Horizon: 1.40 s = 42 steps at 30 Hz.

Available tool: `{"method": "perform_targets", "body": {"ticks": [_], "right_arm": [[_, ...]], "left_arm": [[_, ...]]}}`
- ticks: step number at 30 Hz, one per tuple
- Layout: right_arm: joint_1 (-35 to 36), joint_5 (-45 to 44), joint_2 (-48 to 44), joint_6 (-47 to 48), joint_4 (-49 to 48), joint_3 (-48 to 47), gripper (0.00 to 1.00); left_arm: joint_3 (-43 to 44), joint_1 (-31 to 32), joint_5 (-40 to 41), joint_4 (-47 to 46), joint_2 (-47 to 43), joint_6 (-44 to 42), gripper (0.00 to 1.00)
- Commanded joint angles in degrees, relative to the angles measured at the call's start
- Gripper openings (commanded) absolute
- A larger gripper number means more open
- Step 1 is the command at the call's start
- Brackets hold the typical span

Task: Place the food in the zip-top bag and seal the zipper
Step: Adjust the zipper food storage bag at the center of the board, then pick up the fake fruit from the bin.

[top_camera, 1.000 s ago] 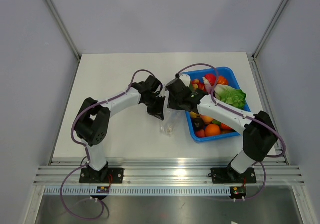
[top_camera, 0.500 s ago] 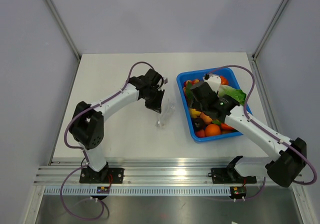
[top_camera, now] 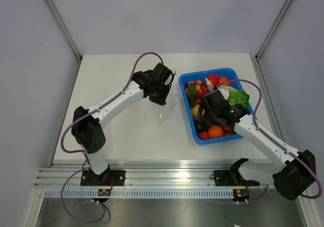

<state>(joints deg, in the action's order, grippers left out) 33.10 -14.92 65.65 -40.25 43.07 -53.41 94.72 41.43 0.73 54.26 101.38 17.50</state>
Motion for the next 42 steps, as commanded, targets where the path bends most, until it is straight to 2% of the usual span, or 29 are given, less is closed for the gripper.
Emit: {"method": "perform_targets", "body": {"ticks": [1,8,12,18,20,24,29,34,38,42], "right_arm": [[0.03,5.07,2.36,2.89,-2.21,-2.13,0.81],[0.03,4.63,4.58,-0.35,1.58,-0.92,0.90],[0.03,5.69,3.61,-3.69,-0.26,1.37,0.90],[0.03,10.43,4.22,-6.15,-5.00,4.54,0.82],[0.03,10.00,3.53,-7.21,-5.63,5.50,0.67],[0.03,7.36,-0.34,-8.18,-6.24,5.60,0.52],[0.56,10.69,0.79,-7.48,-9.75,2.61,0.50],[1.53,3.95,1.33,-6.60,-5.90,-3.35,0.50],[1.53,-0.37,-1.75,-3.97,-4.22,-7.58,0.50],[1.53,1.37,-0.88,-2.56,-5.80,-13.29,0.49]], "left_arm": [[3.54,1.46,4.54,1.20,0.75,-0.97,0.00],[5.21,2.43,5.33,1.46,1.10,-0.45,0.00],[6.70,2.60,5.60,1.46,1.45,-0.45,0.00],[8.99,3.04,6.48,1.90,2.77,-0.53,0.00],[9.35,3.04,6.56,1.90,3.03,-0.53,0.00],[9.34,3.04,8.14,2.16,3.20,-1.50,0.00],[11.19,3.04,10.43,3.39,3.91,-3.26,0.00],[12.25,3.04,9.64,3.75,4.61,-2.91,0.00],[12.07,3.04,6.32,2.96,4.00,-2.47,0.00],[11.72,3.04,2.44,1.82,3.65,-1.15,0.00]]}}
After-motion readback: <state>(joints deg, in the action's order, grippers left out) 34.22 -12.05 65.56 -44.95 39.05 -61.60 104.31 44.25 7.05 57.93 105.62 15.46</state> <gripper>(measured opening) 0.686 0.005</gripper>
